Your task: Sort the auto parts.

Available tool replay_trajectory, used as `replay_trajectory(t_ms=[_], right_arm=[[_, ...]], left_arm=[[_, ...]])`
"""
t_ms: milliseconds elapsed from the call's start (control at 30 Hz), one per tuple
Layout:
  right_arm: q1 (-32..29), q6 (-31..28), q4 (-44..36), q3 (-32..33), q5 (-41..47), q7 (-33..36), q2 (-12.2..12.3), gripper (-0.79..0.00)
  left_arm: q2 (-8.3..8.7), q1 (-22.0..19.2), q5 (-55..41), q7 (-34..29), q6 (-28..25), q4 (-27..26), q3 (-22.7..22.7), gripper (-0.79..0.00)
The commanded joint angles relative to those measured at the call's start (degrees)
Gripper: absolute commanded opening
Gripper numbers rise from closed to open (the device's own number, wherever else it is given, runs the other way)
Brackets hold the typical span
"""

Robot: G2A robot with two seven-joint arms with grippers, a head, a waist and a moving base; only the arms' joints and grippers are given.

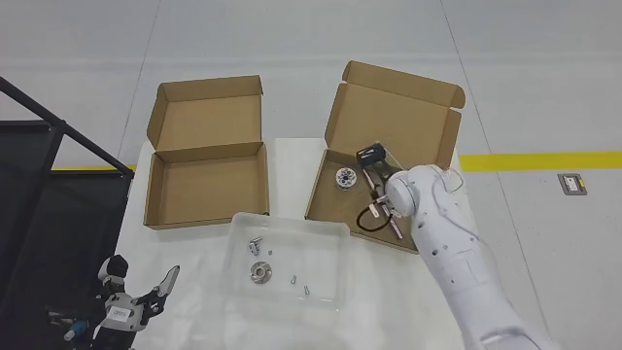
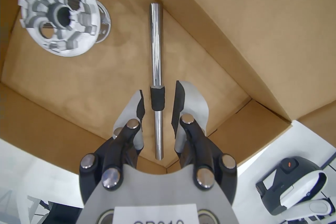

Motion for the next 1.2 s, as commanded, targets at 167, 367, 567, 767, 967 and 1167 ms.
replay_trajectory(t_ms=[167, 367, 567, 767, 967, 1167], right_arm=[[-12.1, -6.52, -27.37, 1.0, 1.75, 6.28, 1.37, -0.48], [-19.95, -12.7, -44.39, -3.89, 3.45, 11.86, 1.76, -0.468], [-21.0, -17.07, -46.63, -11.32, 6.82, 14.0, 1.37, -0.456], [-16.74, -15.73, -36.49, -18.92, 8.86, 15.62, -0.02, -0.431], [-11.66, -14.51, -25.76, -24.88, 12.94, 14.36, -2.03, -0.431], [-7.16, -11.76, -16.58, -29.73, 14.65, 14.56, -4.2, -0.443]], left_arm=[[0.0, 0.0, 0.0, 0.0, 0.0, 0.0, 0.0, 0.0], [0.0, 0.0, 0.0, 0.0, 0.0, 0.0, 0.0, 0.0], [0.0, 0.0, 0.0, 0.0, 0.0, 0.0, 0.0, 0.0], [0.0, 0.0, 0.0, 0.0, 0.0, 0.0, 0.0, 0.0], [0.0, 0.0, 0.0, 0.0, 0.0, 0.0, 0.0, 0.0], [0.0, 0.0, 0.0, 0.0, 0.0, 0.0, 0.0, 0.0]])
